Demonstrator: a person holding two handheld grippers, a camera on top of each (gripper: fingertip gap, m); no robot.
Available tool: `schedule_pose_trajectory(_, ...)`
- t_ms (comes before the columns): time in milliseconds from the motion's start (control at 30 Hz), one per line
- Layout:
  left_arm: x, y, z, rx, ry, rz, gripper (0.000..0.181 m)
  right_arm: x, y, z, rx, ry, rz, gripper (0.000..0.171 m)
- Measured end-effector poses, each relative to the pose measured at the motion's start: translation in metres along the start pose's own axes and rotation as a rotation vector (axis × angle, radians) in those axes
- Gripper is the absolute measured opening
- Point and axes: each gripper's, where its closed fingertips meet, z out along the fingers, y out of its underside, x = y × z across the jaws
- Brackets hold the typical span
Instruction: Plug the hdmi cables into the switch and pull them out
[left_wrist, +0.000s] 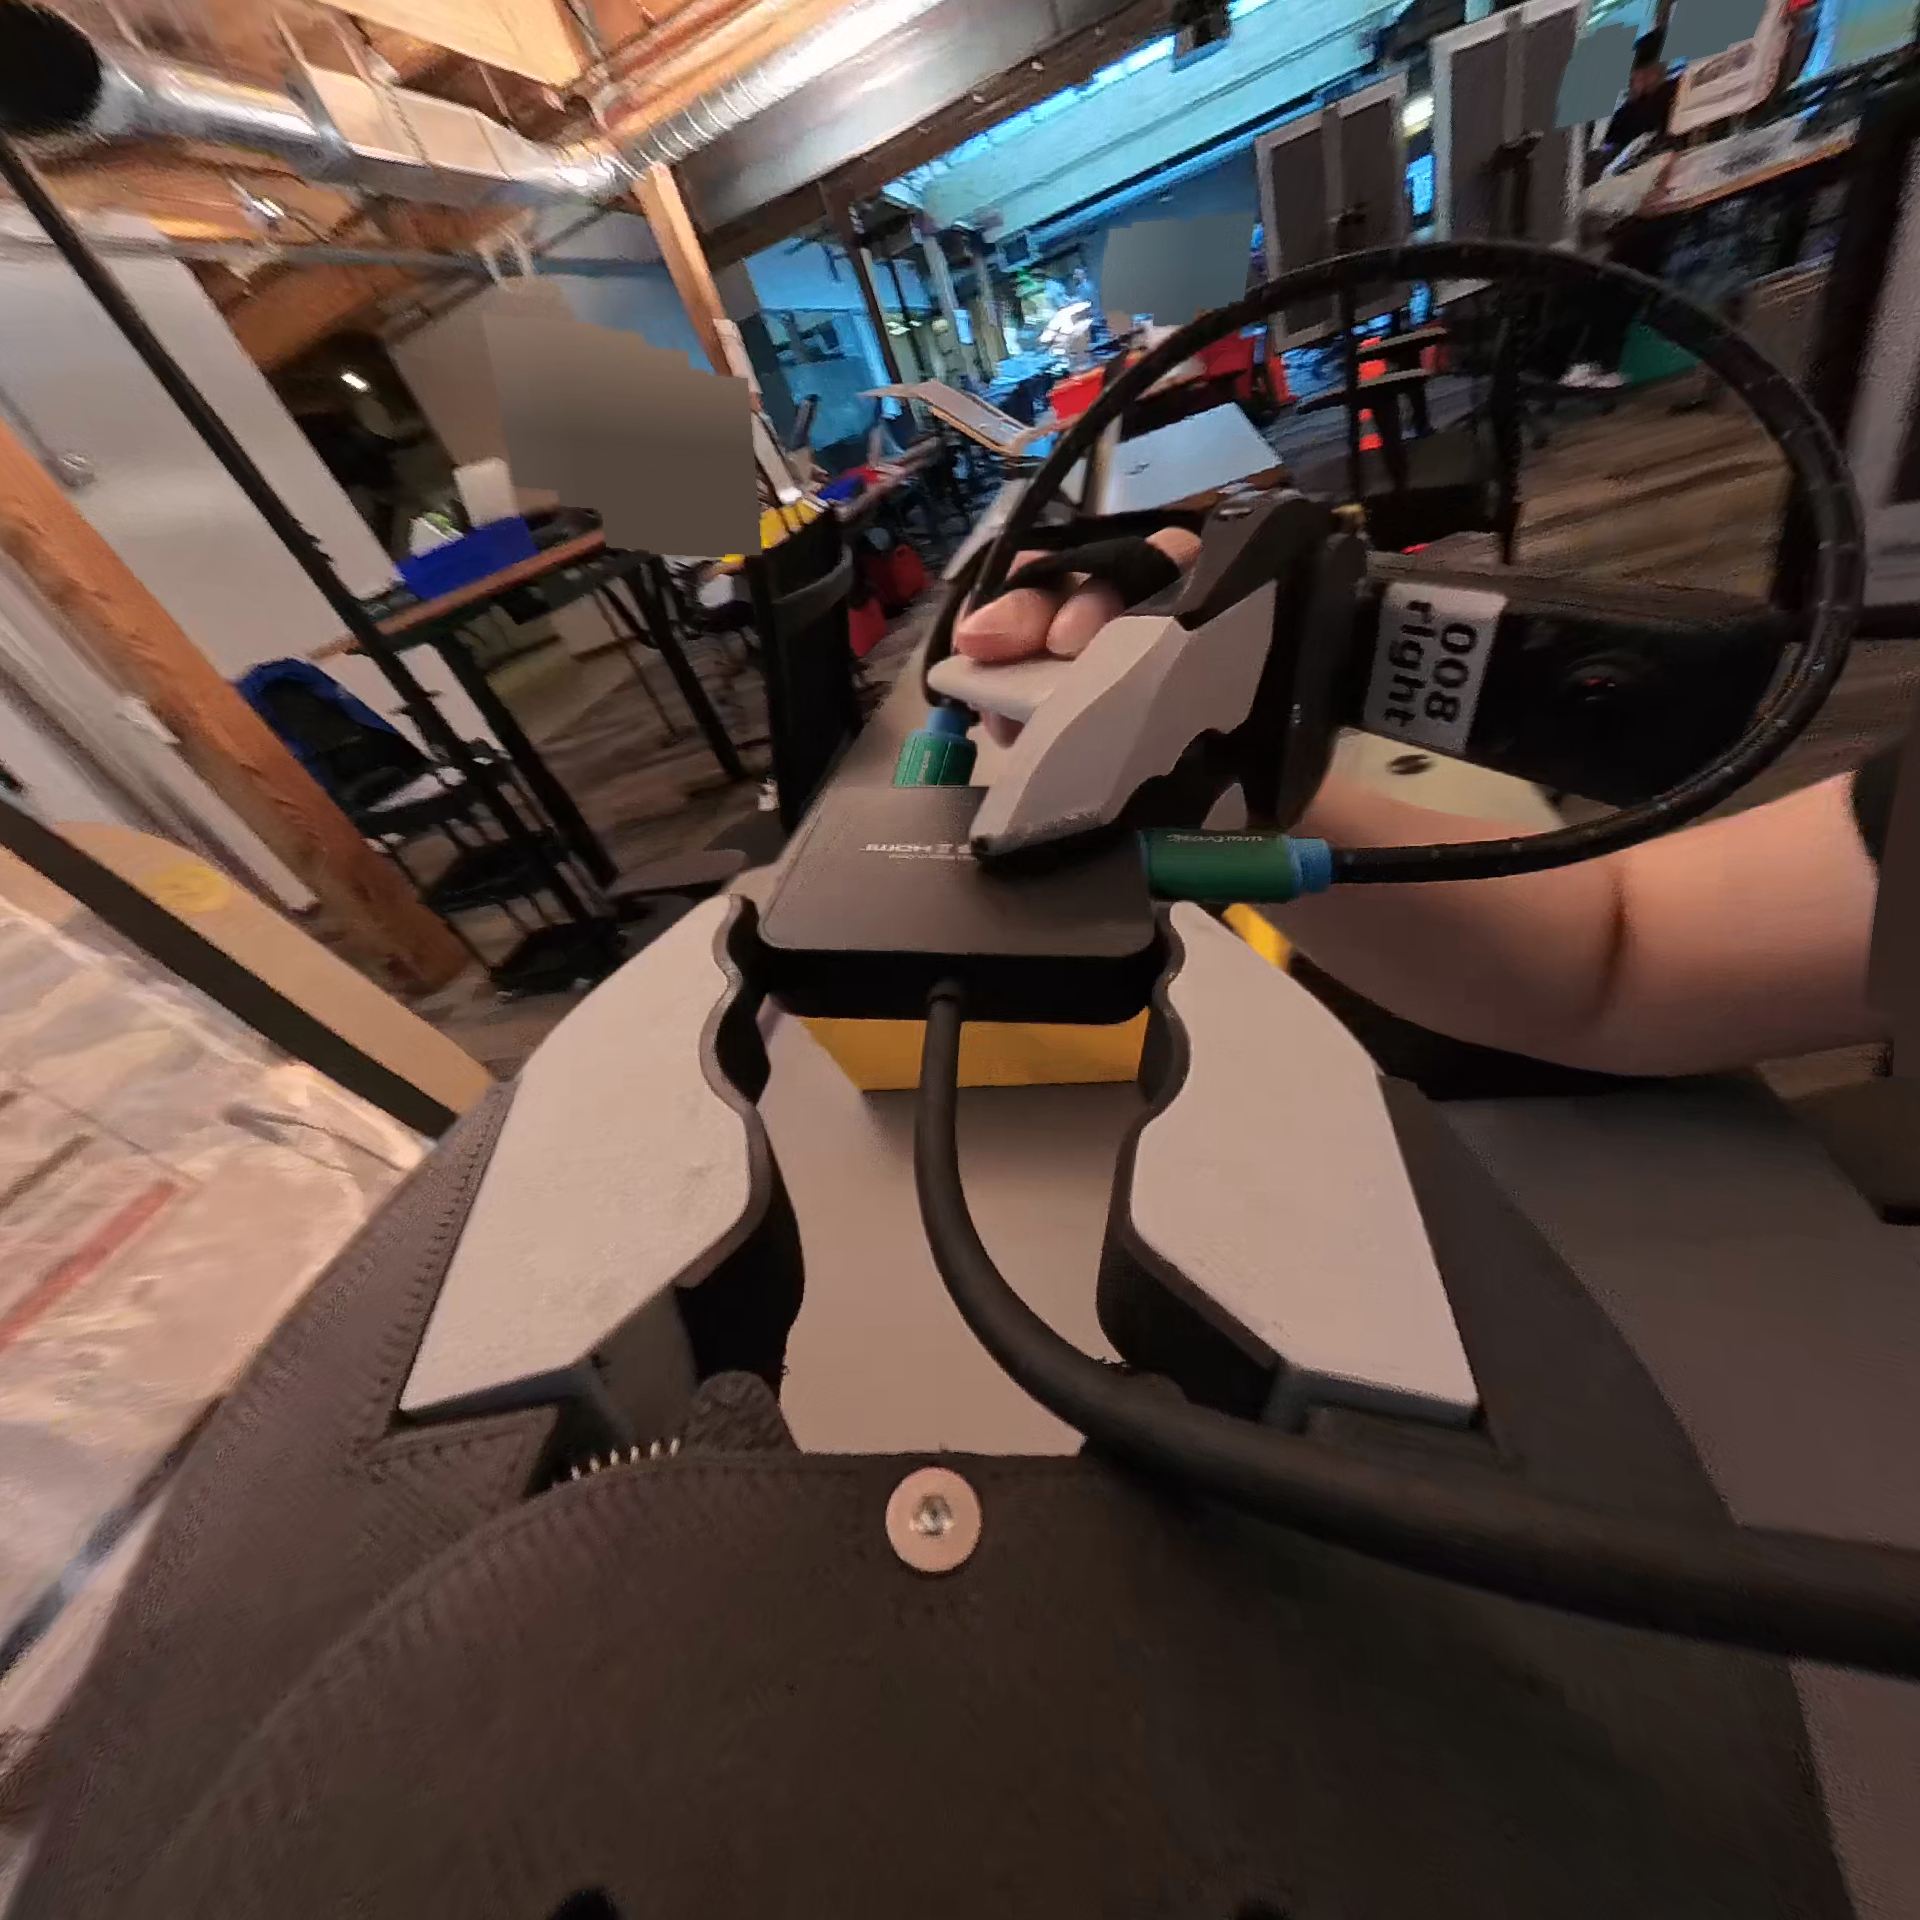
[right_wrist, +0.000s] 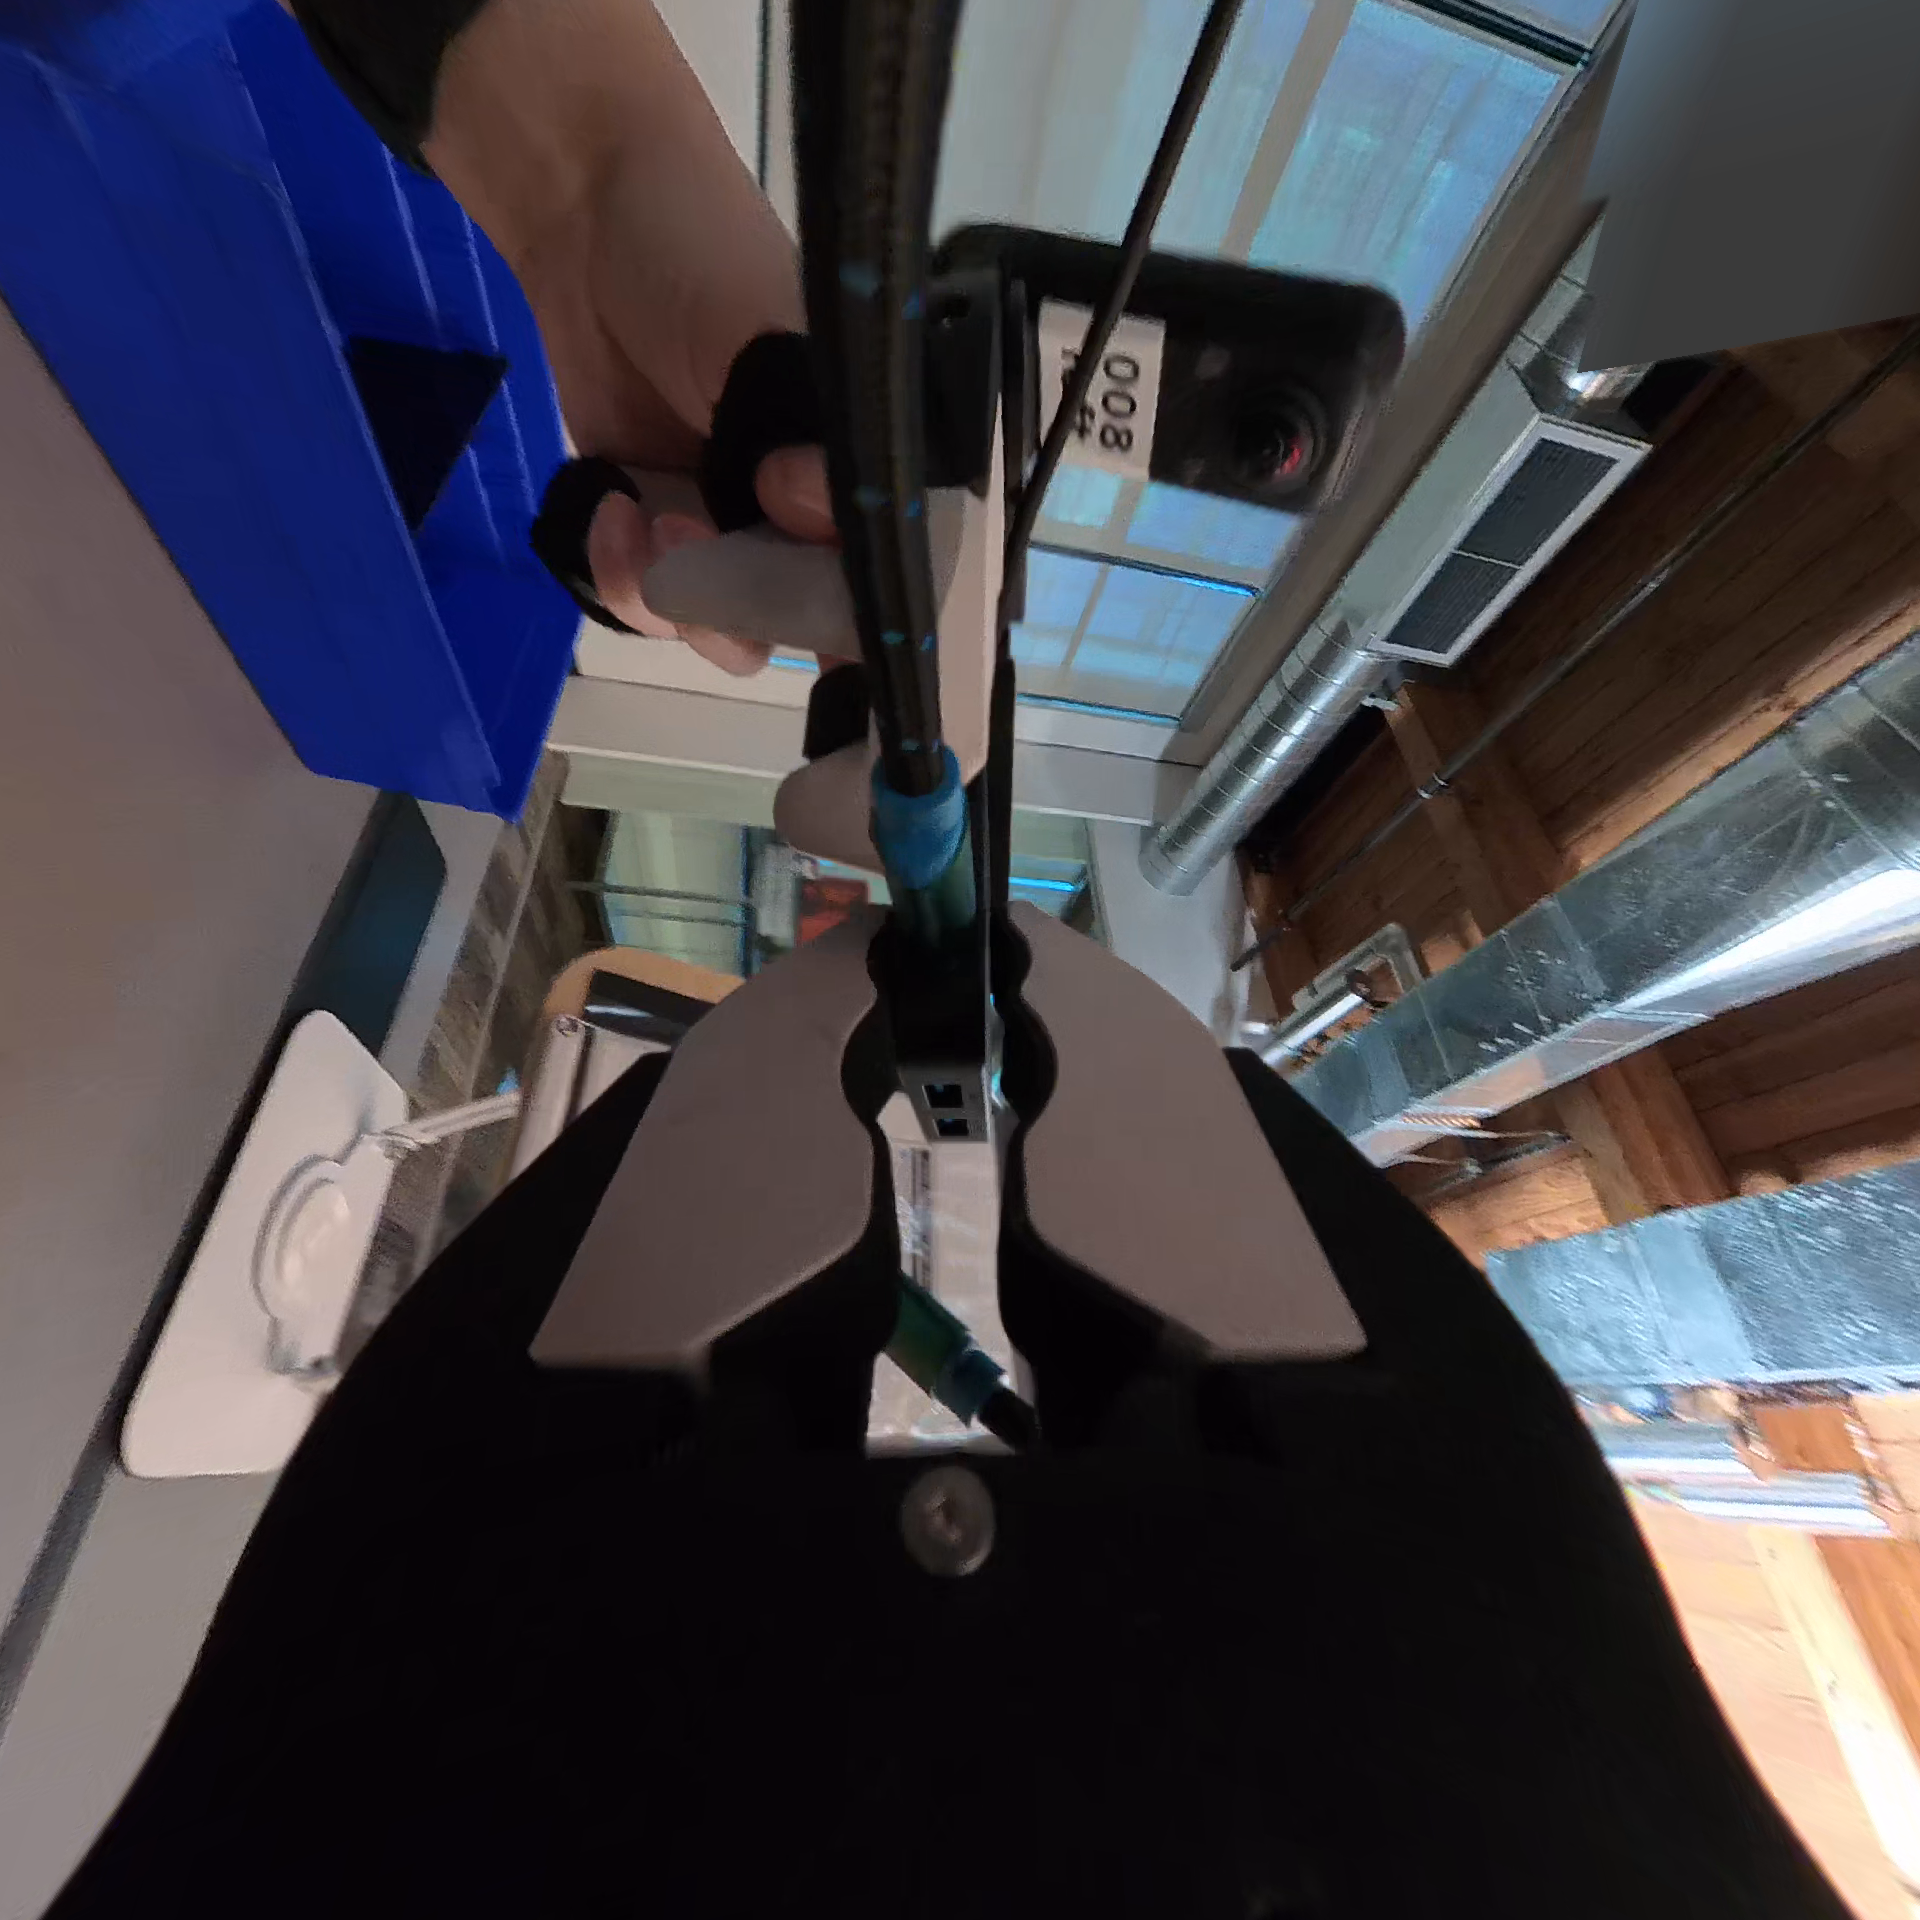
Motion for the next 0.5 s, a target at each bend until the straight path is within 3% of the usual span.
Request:
schedule_pose_trajectory(200,-0.012,-0.020,-0.009,0.057,-0.202,0.203,0.070,0.019,0.016,-0.003,-0.054,0.199,-0.023,0.022)
schedule_pose_trajectory(367,-0.024,-0.038,-0.028,0.090,-0.382,0.354,0.070,0.020,0.035,-0.004,-0.116,0.249,0.005,0.024)
schedule_pose_trajectory(500,-0.043,-0.049,-0.051,0.069,-0.615,0.503,0.070,0.013,0.046,0.001,-0.129,0.258,0.113,0.023)
